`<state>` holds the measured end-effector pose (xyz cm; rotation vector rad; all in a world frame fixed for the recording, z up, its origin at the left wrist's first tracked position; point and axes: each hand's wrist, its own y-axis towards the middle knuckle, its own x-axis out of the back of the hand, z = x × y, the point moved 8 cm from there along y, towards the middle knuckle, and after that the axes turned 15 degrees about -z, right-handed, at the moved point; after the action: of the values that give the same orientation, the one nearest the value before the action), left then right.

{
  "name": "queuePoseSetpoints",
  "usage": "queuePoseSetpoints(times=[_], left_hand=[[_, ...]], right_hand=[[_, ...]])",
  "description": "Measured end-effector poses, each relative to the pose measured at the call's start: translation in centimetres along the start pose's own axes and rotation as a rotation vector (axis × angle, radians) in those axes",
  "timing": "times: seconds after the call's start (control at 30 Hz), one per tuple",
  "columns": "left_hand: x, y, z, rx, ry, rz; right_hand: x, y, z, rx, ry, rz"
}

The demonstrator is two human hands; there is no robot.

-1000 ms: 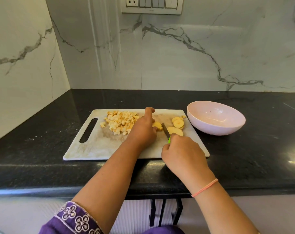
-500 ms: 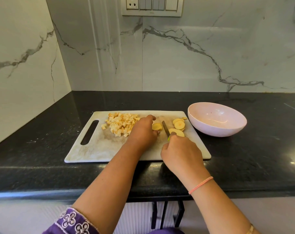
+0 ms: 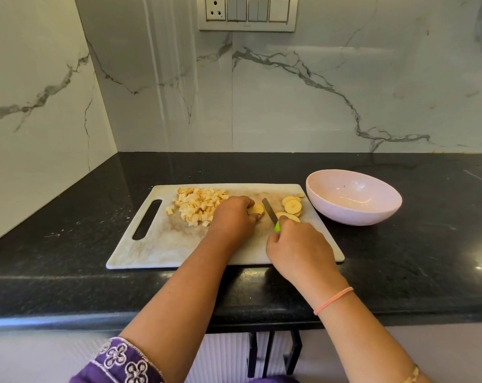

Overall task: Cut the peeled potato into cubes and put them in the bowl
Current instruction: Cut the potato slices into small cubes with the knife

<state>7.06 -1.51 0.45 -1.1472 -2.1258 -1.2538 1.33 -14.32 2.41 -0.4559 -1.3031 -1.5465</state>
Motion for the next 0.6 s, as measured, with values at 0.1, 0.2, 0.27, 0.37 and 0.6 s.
queuePoseSetpoints(times=[0.1,0.2,0.27,0.37,0.6], left_hand=[[0.1,-0.2,-0.2,-0.009,-0.017,-0.016],[0.2,-0.2,-0.4,-0.021,-0.011,-0.016],[0.2,-0.2,-0.4,-0.018,-0.012,-0.023],[0.2,-0.2,-0.5,-0.013,-0.009,-0.031],[-0.1,0.0,0.0,0.048,-0.025,-0.017]], right_hand=[[0.3,0.2,-0.3,-0.020,0.011,0.006],[0.2,0.2,-0.2,-0.013,0.021,0.030],[0.2,0.4,-0.2,-0.022,0.027,0.039],[0.7,0.9,-0.3,-0.033,0.020,0.038],[1.4,2.0,0.4,-0.040,-0.012,0.115]])
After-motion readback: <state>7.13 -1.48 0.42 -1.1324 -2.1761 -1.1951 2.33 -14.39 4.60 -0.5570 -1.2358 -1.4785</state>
